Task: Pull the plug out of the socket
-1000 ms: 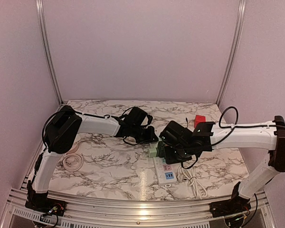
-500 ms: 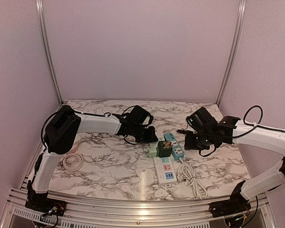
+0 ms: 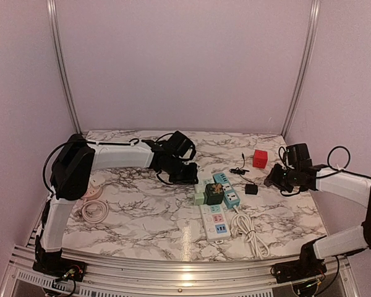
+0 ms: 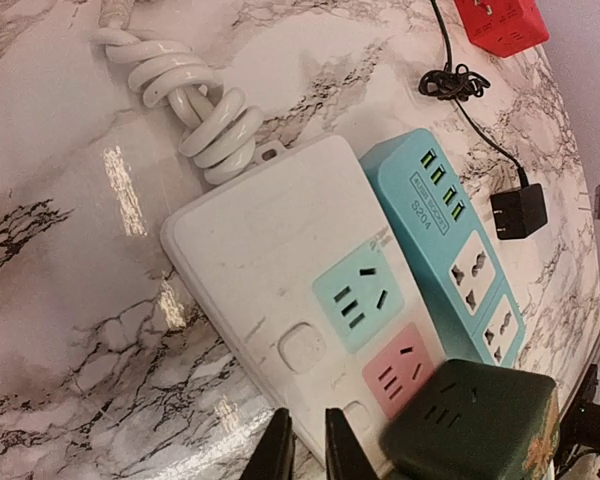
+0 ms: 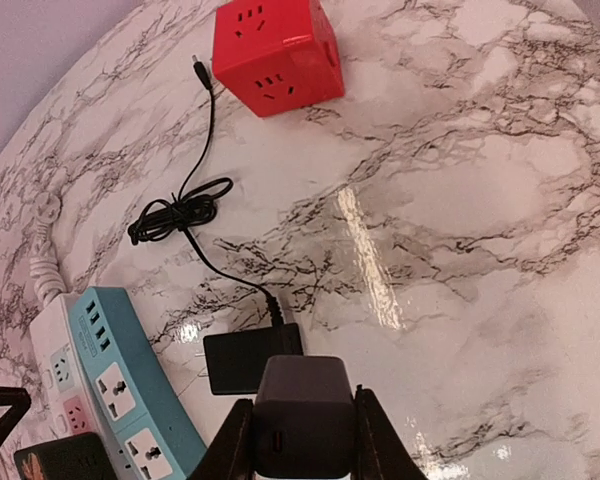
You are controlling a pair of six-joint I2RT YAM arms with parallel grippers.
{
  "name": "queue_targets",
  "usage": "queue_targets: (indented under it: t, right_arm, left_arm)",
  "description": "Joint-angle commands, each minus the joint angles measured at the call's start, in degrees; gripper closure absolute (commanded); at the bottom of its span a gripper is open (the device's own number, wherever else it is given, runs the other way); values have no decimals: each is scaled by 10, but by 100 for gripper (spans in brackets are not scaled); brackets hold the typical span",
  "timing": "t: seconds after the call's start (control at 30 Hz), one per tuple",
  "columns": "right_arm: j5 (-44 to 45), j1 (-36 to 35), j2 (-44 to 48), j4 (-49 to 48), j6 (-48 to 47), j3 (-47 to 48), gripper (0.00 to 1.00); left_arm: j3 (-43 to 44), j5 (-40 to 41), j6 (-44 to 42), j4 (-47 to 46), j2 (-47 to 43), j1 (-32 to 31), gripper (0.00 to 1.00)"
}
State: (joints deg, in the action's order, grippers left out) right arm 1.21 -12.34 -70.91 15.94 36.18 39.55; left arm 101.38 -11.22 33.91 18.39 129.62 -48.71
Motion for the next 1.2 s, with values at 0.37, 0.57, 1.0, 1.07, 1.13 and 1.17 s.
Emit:
queue_targets:
  t: [0.37, 0.57, 1.0, 1.07, 1.13, 1.17]
  right_arm:
    - [-130, 117, -50, -154, -22, -69, 95]
    - [-131, 117, -67, -167, -23, -75, 89]
    - [-106, 117, -66, -134, -35, -79, 66]
    - [-100, 117, -65, -124, -39, -77, 59]
    - [-95, 117, -63, -117, -44, -75, 53]
    - [-92, 117, -60, -113, -45, -75, 51]
  left_arm:
    - [-111, 23, -36, 19, -148, -4, 82]
    - [-123, 21, -38, 17, -162, -6, 81]
    - [-120, 32, -63, 23, -172, -14, 74]
    - [-116, 31, -65, 25, -170, -16, 73]
    - [-112, 31, -67, 28, -168, -19, 73]
    - [-112, 31, -67, 27, -168, -20, 73]
